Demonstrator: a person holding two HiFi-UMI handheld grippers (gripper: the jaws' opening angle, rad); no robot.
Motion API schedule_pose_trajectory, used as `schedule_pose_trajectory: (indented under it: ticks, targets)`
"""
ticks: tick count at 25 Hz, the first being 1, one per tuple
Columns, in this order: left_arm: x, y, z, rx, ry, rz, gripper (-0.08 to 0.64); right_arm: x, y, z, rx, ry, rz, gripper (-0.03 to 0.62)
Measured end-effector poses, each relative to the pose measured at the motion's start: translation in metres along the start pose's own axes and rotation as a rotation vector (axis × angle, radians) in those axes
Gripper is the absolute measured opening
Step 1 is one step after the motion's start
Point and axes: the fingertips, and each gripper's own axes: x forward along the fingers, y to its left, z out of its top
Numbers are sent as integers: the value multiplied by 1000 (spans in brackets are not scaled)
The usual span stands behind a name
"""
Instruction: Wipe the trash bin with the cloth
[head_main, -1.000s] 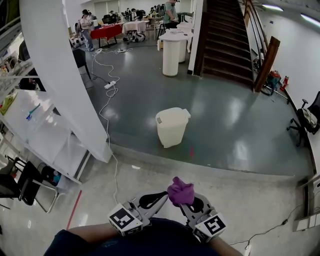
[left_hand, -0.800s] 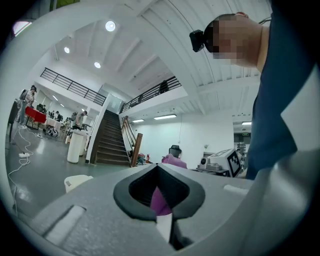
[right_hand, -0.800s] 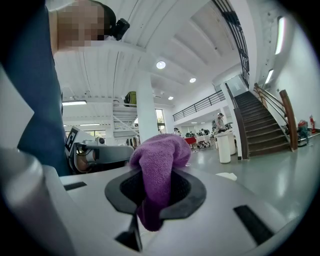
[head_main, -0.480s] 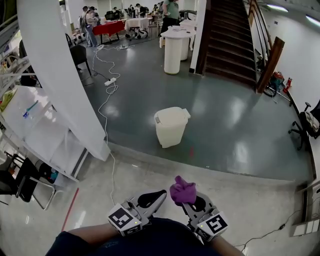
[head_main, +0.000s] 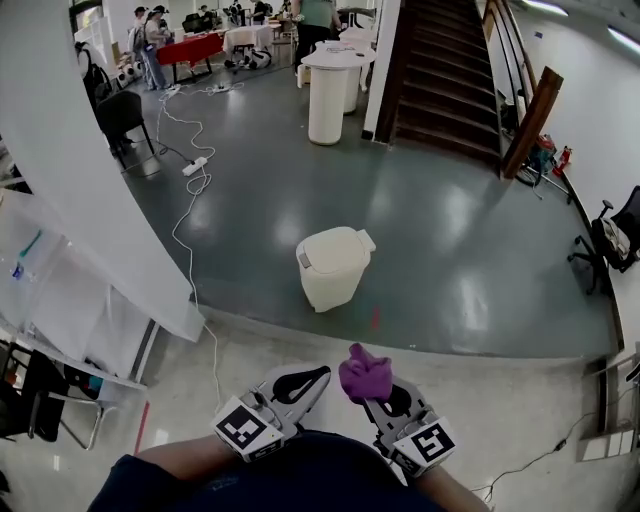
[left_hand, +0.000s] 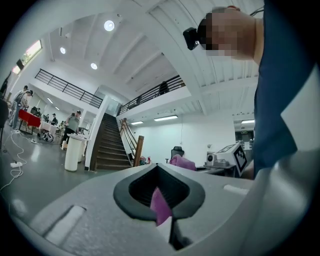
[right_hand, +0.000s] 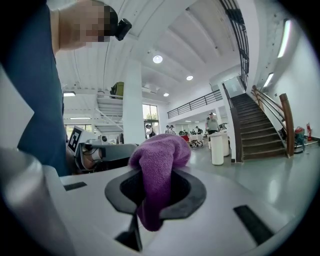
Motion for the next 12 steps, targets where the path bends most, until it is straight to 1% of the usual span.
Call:
schedule_pose_trajectory:
  ticks: [7, 12]
  targets:
    - [17, 97, 12, -9, 29, -73, -9, 92, -30, 16, 12, 37, -69, 69]
    - [28, 155, 10, -24, 40, -82, -9, 141, -51, 15, 12, 52, -102, 69]
